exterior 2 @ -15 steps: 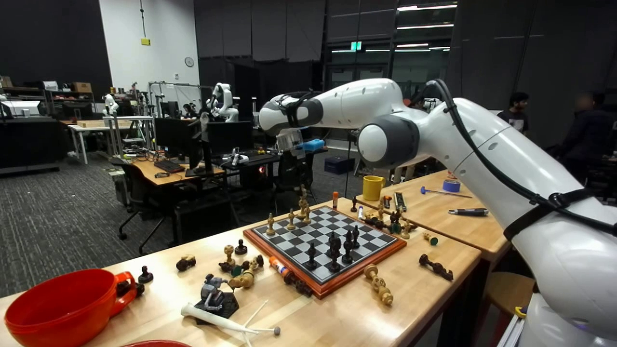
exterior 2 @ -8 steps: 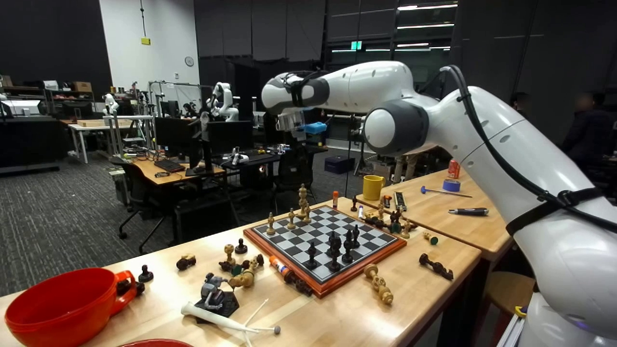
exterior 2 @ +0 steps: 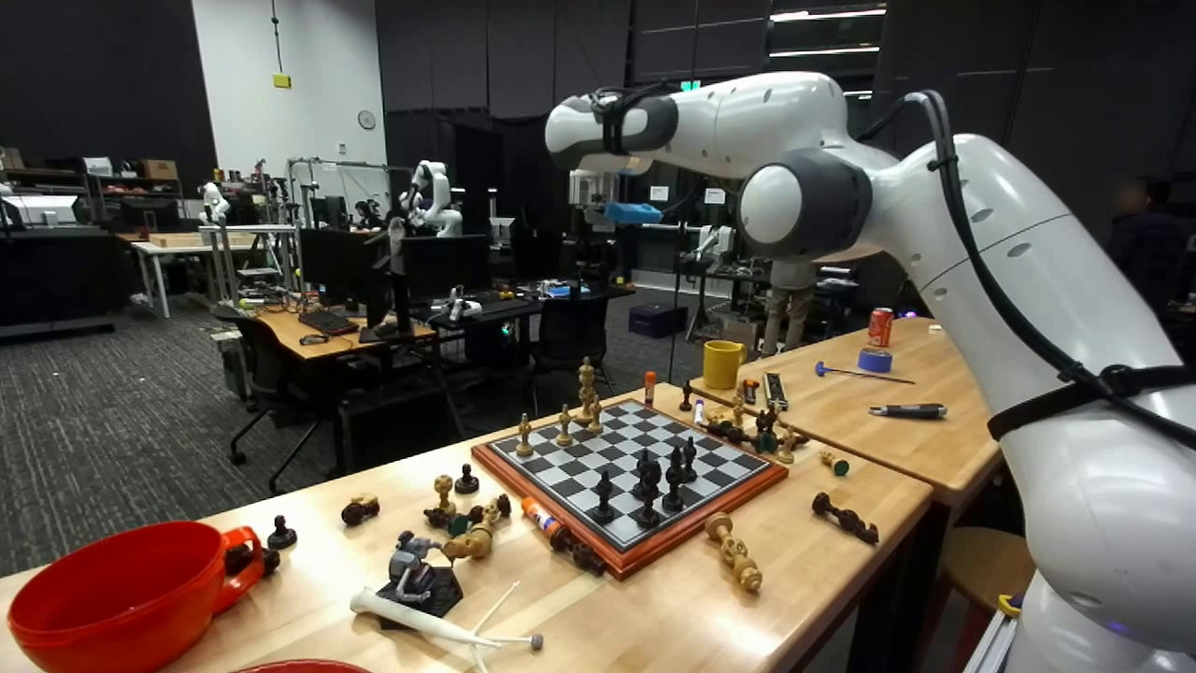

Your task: Move the brown chess piece to the left

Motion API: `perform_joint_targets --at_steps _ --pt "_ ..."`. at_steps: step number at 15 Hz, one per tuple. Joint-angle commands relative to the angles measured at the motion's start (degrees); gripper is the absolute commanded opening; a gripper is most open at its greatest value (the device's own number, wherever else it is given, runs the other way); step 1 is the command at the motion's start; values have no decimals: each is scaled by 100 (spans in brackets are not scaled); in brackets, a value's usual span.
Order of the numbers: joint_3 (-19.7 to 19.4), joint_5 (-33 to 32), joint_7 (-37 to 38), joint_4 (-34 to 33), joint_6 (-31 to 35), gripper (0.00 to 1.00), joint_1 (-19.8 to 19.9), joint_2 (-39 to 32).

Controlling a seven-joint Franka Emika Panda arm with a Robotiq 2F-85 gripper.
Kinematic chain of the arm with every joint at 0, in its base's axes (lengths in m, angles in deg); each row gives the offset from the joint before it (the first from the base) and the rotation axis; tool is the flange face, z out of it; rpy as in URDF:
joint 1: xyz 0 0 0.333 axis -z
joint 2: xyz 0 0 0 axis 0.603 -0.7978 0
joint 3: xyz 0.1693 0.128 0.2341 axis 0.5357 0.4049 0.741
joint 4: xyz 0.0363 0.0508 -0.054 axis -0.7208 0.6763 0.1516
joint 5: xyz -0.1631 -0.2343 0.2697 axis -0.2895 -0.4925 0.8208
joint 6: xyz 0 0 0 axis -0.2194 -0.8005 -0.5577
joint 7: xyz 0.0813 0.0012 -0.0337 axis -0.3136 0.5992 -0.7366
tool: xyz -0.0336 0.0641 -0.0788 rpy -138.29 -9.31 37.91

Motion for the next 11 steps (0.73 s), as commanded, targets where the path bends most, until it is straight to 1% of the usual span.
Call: perform_joint_targets --at_steps 1,3,4,7,11 --pt "-49 151 255 1136 578 100 117 850" --pt "-81 102 253 1588 810 100 185 1161" --pt "-39 58 168 754 528 100 179 567" --pt "-63 58 168 1194 676 100 227 881" --pt "-64 58 179 1321 728 100 207 936"
